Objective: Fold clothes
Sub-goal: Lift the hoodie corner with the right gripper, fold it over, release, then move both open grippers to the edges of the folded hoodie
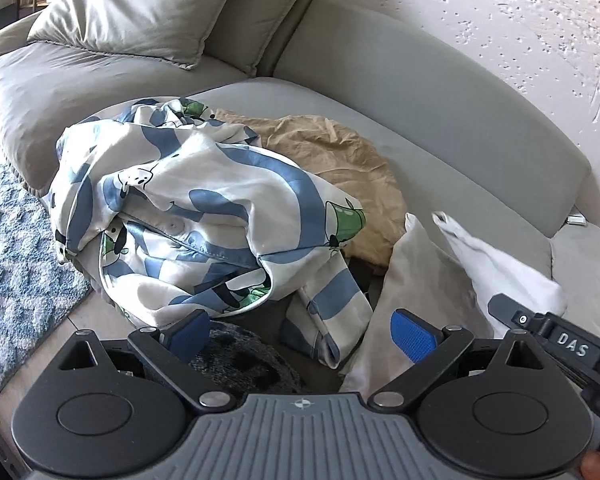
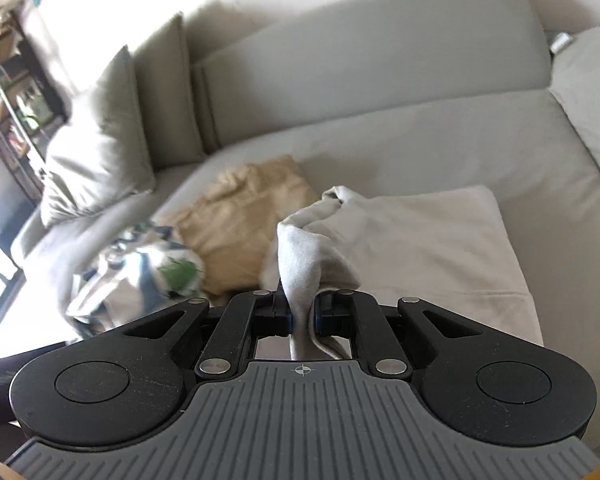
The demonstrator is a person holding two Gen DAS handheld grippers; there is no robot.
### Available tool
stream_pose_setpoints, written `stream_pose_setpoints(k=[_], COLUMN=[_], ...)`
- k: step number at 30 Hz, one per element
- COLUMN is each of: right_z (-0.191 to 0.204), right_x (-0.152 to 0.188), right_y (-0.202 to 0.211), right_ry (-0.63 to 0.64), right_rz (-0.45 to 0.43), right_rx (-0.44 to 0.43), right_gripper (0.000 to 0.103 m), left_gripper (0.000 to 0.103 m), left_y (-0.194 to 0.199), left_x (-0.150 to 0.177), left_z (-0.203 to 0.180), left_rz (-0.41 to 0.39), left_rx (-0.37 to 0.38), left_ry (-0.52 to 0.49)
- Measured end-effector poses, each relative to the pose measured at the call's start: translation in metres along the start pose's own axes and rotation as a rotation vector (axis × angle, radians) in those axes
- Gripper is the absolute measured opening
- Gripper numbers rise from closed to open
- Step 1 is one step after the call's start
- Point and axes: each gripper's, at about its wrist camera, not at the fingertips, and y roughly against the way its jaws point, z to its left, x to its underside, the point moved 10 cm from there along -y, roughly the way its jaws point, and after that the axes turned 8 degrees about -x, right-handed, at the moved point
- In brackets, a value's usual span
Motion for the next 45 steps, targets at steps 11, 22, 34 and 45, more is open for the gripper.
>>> stream_pose_setpoints(k=[11,22,34,45], right_z=[0.029,-0.037,-0.078,-0.053], right_x=[0.046,0.040,-0.002,0.004], right_y=[-0.035,0.041,0.156,0.154], right_ry=[-0.013,-0.239,0.012,0.154], right_rz=[0.247,0.249,0.125,0.220], right_rx=[-0.029,-0.177,0.166,0.132], right_gripper=[0.035,0.054,0.093,0.100], left_gripper=[0.097,0.092,0.102,0.102], left_y=[0.006,0.014,0.044,0.065], left_x=[-0.001,0.015,0.056,0.058], left_z=[0.008,-0.050,-0.138,-0.128], left_rz=[-0.017,-0.039,0.002,0.021], left_rx=[-0.054,-0.008,-0.039,-0.067], left_ry=[-0.008,-0.222,-0.473,-0.422])
